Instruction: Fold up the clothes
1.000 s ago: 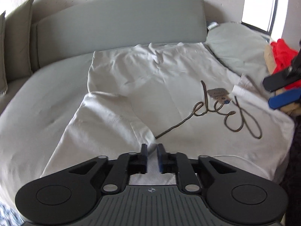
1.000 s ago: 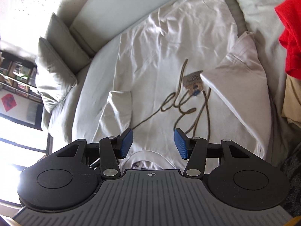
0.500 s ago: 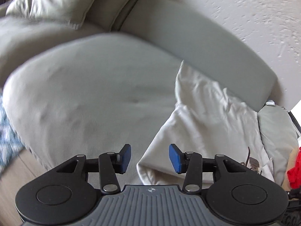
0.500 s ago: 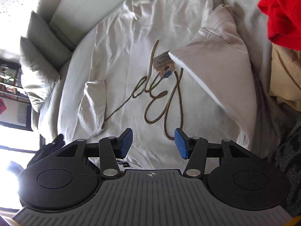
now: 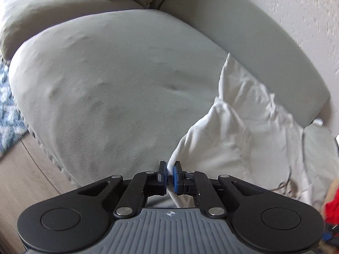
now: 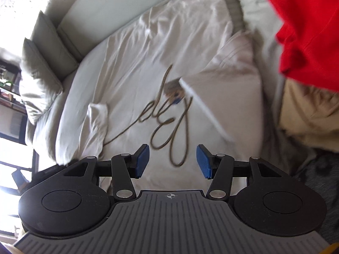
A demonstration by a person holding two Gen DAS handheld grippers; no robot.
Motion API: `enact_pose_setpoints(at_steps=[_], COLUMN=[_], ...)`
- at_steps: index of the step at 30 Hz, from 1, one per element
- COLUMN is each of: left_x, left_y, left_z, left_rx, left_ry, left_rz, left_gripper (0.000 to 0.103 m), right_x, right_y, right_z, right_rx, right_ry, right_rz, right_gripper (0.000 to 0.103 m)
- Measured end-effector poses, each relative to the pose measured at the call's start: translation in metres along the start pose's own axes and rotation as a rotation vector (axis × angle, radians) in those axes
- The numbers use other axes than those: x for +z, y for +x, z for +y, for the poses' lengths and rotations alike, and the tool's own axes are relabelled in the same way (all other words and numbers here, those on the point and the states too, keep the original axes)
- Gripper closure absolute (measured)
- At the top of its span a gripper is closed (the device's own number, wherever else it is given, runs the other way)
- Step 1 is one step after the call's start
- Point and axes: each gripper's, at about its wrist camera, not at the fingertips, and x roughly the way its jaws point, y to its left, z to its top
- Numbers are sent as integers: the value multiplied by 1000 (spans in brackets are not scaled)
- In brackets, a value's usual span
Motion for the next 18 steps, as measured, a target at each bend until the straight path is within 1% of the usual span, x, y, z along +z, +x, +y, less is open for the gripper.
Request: enact_pose_setpoints(at_steps=[1,2,3,4,5,7,8,9,10,11,13,14,16,18], left_x=[-1,-1,0,0,0,-3,-4,-6,-9,-12,-18,-23,-36,-51], left_y=[-1,-4,-8,-13,-22,-41,-51,-58,-64,-68,-63,-58,-44,-28], left_z=[-5,-10,-15,-20,-25,-36,-45,-52,-62,-72,-96,-109,-136,-163], left_rx=[16,34,54,79,104,146,162,162,139,92,-15,-55,-94,-110], left_ry=[30,54,71,83,99,135,152,168,189,212,253,278,345,409], left_rz=[-4,-9,-17,-38,-65,-119,-143,-151,-146,-130,-68,-38,6,44], left_gripper=[91,83,79,69,66,66,65,65,64,63,60,60,60,60], right_x=[5,9,14,18,22,27,27,28,27,25,18,15,8,5], right_y=[-4,-9,-13,-18,-21,-26,-26,-25,-23,-20,-10,-5,4,13], right_z=[-3,-5,-7,-8,-9,-10,-10,-10,-8,-6,2,6,16,23], right_rx=[-6,-7,-10,-15,-26,-56,-65,-75,-83,-90,-109,-121,-162,-206], right_ry=[1,3,3,-2,-8,-22,-34,-46,-65,-94,-172,-216,-309,-393], right_rz=[-18,-37,-58,-82,-106,-145,-148,-152,-151,-144,-129,-127,-143,-159], right_gripper=[48,47,46,44,43,43,43,43,43,43,43,43,43,43])
